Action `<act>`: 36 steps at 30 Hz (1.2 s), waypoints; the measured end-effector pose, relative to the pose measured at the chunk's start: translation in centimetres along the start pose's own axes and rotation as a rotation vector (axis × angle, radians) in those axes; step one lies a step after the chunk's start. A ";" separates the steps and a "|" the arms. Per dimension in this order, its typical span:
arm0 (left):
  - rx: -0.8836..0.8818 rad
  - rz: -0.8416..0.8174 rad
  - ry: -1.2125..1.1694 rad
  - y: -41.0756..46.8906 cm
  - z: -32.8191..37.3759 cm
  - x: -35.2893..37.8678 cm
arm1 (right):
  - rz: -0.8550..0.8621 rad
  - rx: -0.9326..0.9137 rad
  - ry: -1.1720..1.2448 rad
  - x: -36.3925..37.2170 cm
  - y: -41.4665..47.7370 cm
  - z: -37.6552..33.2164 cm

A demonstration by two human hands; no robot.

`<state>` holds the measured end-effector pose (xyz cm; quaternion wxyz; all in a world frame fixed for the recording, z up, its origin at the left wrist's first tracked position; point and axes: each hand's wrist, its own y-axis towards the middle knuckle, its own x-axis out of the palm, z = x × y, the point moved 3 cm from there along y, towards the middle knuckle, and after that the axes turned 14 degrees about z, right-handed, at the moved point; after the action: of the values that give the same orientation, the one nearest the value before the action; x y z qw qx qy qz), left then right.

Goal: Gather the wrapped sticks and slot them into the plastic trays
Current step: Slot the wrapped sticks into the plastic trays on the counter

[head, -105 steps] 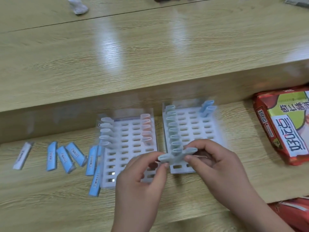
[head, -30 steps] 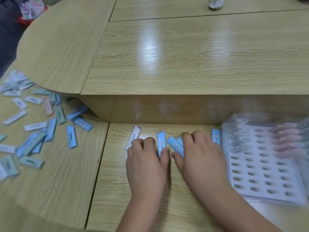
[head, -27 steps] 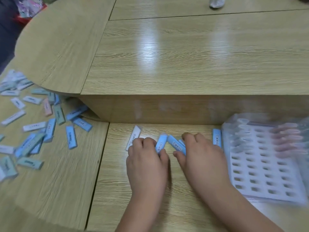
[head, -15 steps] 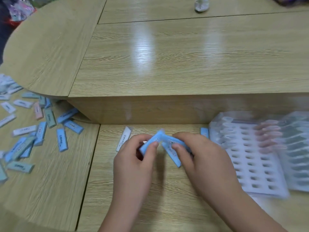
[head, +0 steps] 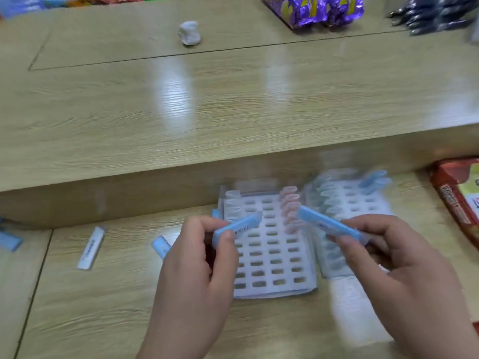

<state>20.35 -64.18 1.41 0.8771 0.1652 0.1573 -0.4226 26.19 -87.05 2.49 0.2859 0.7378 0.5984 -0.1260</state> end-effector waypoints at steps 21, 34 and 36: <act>-0.044 -0.031 -0.061 0.2 5.9 15.8 | 0.066 -0.090 -0.146 -5.5 10.5 11.1; -0.126 -0.010 -0.027 -0.1 5.8 17.7 | 0.015 -0.432 -0.175 -4.0 11.8 12.1; -0.133 -0.012 -0.031 0.0 5.7 18.0 | -0.024 -0.440 -0.188 -3.7 11.6 11.8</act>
<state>31.76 -79.01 -0.97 0.8860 0.0989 0.1724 -0.4189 38.18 -98.16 -1.92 0.4928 0.6357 0.5907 -0.0643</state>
